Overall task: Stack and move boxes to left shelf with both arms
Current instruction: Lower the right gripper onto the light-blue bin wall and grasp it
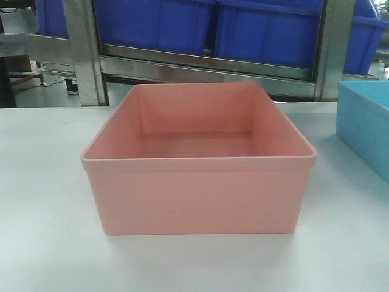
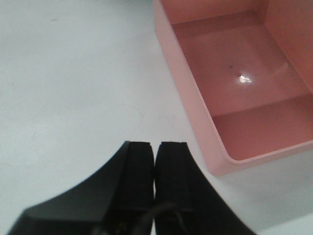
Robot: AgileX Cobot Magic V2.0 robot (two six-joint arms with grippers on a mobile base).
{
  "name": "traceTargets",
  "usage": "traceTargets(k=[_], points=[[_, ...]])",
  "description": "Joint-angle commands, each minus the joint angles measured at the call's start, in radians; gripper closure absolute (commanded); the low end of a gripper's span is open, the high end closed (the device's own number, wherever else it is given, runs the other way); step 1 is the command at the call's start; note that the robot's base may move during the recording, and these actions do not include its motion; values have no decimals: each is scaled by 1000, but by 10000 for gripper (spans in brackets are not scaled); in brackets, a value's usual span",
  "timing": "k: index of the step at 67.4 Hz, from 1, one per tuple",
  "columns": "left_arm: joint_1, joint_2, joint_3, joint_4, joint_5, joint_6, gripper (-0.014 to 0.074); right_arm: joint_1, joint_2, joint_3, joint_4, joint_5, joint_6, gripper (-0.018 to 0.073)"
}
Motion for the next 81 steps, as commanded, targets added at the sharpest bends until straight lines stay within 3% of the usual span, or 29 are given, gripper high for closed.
traceTargets(k=[1,13,20,28,45,53,71,81], points=[[-6,-12,-27,11,-69,2,605,-93,31,-118,-32,44,-70,-31],[-6,-12,-27,11,-77,2,605,-273,151,-242,-23,141,-276,-31],[-6,-12,-27,39,-77,2,605,-343,225,-270,-23,74,-397,-31],[-6,-12,-27,64,-75,2,605,-373,292,-272,-23,-31,-468,-31],[-6,-12,-27,64,-73,2,605,-440,456,-275,-18,-147,-469,-31],[-6,-12,-25,64,-73,2,605,-468,530,-301,8,-163,-482,-31],[-6,-8,-25,64,-73,2,605,-475,665,-380,173,-155,-643,-31],[-6,19,-25,64,-73,2,605,-475,713,-380,194,-161,-715,-31]])
